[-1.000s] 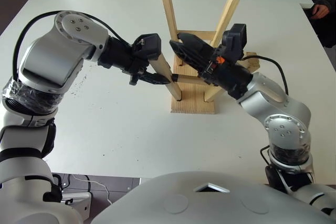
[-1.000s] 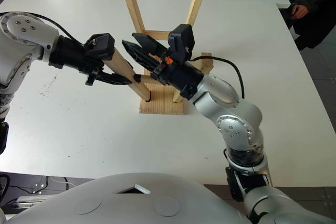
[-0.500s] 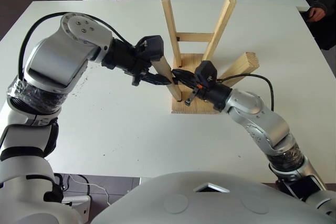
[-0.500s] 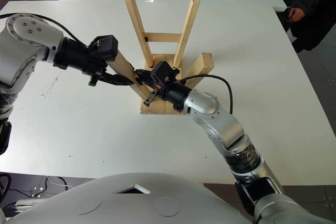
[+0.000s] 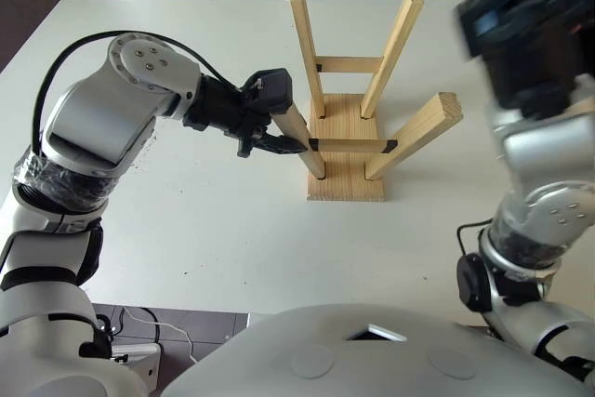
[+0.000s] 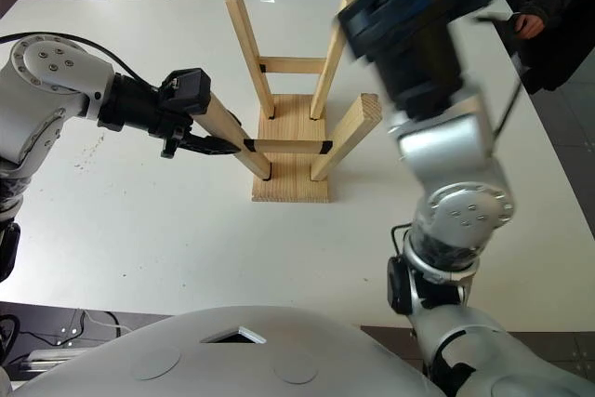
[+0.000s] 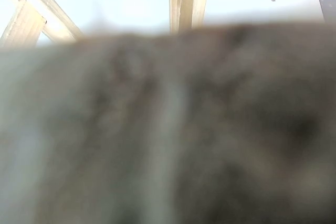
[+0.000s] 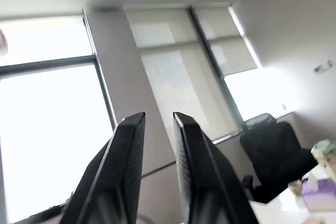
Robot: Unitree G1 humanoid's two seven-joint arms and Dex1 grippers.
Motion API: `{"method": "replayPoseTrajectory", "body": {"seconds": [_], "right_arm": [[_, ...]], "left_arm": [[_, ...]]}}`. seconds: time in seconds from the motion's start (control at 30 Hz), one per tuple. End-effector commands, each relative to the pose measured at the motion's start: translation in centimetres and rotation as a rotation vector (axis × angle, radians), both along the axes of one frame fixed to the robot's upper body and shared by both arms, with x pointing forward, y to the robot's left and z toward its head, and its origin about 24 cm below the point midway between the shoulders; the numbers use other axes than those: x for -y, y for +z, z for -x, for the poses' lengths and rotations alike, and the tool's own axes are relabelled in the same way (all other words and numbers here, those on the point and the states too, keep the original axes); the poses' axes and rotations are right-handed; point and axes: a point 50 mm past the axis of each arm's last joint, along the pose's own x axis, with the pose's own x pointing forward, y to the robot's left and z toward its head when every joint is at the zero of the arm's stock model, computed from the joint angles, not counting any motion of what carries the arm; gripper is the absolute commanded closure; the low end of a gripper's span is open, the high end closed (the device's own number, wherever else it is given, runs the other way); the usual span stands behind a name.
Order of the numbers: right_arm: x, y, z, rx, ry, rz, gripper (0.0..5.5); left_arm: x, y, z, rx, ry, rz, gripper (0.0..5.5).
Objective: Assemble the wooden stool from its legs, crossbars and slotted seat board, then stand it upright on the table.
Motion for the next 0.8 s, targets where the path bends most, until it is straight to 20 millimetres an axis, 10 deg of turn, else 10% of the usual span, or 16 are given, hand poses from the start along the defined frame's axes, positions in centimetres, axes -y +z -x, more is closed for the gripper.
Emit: {"method": "replayPoseTrajectory", "body": {"seconds": [0.03, 0.17, 0.27, 0.4, 0.6, 0.8], "right_arm": [[8.3, -2.5, -1.6, -0.17, -0.62, 0.296, 3.79], [11.5, -10.1, -1.6, -0.397, -0.941, 0.918, 3.14], [9.8, -13.1, -1.1, -0.367, -0.944, 1.208, 2.72], [3.4, -14.2, -1.0, -0.214, -0.76, 1.27, 2.17], [-8.1, -10.4, -1.1, -0.03, -0.406, 1.003, 1.22], [-4.9, -14.6, -2.3, -0.217, -0.468, 1.166, 0.31]], "left_arm": [[-0.9, -4.7, 1.2, -0.201, 0.112, -0.072, 3.45], [-0.8, -4.7, 1.2, -0.183, 0.154, -0.072, 3.45], [-0.6, -4.4, 0.5, -0.161, 0.179, -0.074, 3.45], [0.0, -3.9, 0.1, -0.146, 0.179, -0.082, 3.45], [3.5, -3.0, 0.1, -0.106, 0.094, -0.062, 3.45], [3.9, -3.2, -0.1, -0.116, 0.104, -0.059, 3.45]]}}
